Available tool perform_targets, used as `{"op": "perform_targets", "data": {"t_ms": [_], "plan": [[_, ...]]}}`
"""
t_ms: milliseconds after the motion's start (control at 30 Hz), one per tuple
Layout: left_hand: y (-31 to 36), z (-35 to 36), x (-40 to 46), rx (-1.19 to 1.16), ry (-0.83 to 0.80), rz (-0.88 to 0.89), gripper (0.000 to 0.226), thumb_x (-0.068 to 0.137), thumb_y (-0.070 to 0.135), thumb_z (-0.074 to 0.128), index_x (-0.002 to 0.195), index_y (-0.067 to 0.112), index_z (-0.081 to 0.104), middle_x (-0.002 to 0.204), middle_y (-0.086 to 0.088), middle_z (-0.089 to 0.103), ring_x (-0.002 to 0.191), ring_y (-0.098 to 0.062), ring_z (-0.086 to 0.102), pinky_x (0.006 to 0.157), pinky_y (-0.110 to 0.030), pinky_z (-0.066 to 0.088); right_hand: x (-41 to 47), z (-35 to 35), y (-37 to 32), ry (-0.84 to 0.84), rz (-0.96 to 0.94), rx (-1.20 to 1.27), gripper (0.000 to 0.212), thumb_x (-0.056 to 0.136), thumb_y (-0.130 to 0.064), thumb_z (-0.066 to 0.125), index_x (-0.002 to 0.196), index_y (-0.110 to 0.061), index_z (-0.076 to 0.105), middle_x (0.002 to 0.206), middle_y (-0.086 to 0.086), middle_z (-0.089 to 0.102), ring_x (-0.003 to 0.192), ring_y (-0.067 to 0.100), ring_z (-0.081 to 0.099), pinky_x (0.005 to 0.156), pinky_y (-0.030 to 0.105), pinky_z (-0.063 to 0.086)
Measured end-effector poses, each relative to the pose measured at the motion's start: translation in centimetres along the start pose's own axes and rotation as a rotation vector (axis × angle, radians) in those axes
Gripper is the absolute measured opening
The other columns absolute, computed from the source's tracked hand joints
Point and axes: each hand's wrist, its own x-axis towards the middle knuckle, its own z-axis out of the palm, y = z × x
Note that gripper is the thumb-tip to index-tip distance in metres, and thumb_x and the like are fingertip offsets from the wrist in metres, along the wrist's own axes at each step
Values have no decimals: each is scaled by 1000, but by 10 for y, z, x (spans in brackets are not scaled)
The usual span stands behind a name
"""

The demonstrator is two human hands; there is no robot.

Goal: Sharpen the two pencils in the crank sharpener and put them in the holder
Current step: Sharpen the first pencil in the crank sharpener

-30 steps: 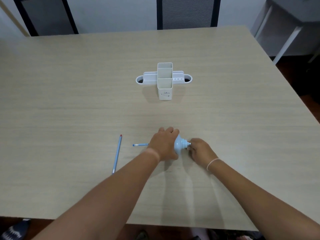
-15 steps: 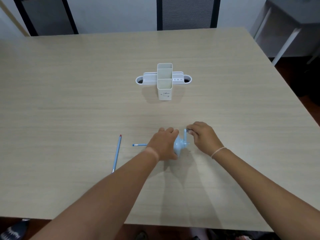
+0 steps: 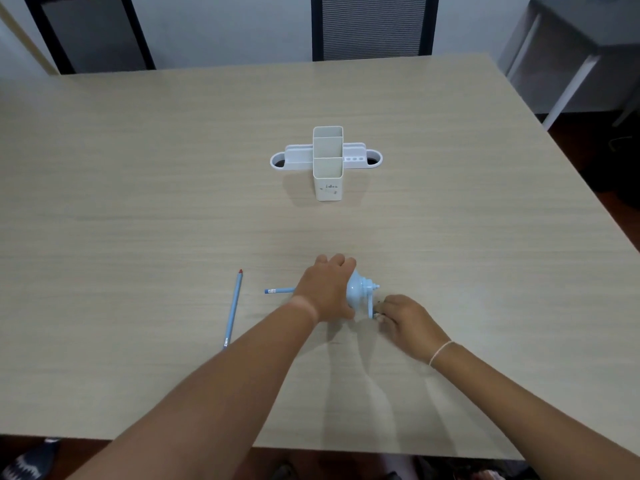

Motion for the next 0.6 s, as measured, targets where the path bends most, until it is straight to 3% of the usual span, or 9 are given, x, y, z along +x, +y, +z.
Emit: {"op": "perform_targets", "data": {"t_ms": [100, 167, 267, 367, 433, 600], "plan": [[-1, -1, 1, -15, -7, 1, 61, 66, 31, 74, 115, 13, 44, 114, -4, 50, 103, -29, 44, 81, -37, 46, -6, -17, -13, 140, -69, 28, 32, 78, -15, 40, 83, -4, 69, 67, 13, 63, 71, 12, 42, 64, 16, 31], [-2, 0, 1, -32, -4, 2, 59, 65, 31, 75, 113, 14, 45, 112, -4, 50, 102, -29, 44, 82, -38, 48, 4, -28, -19, 224, -69, 16, 20, 77, -5, 49, 81, -3, 68, 67, 13, 62, 70, 12, 41, 64, 13, 27], [-2, 0, 0, -28, 4, 6, 55, 65, 33, 74, 108, 14, 46, 109, -4, 51, 99, -29, 44, 85, -41, 48, 29, -38, -19, 271, -46, 18, 17, 77, -1, 51, 82, 0, 68, 71, 17, 64, 73, 13, 46, 68, 11, 29], [-1, 0, 1, -28, 0, 0, 54, 65, 32, 74, 107, 13, 46, 109, -4, 51, 99, -29, 44, 84, -41, 48, 58, -39, -10, 222, 41, 10, 17, 83, 3, 51, 88, 3, 68, 80, 24, 65, 82, 31, 57, 75, 31, 45], [0, -1, 0, -24, 2, 2, 53, 66, 32, 74, 107, 12, 46, 109, -4, 51, 99, -29, 44, 82, -40, 48, 71, -35, -3, 135, 93, -27, 18, 84, 5, 51, 92, 4, 68, 85, 26, 64, 85, 36, 58, 76, 40, 47], [0, -1, -1, -19, 8, -3, 56, 66, 32, 75, 110, 13, 45, 111, -3, 51, 101, -27, 45, 79, -37, 48, 55, -11, 2, -24, 128, -106, 16, 76, 8, 51, 83, 6, 66, 86, 29, 63, 85, 38, 59, 71, 38, 44]]}}
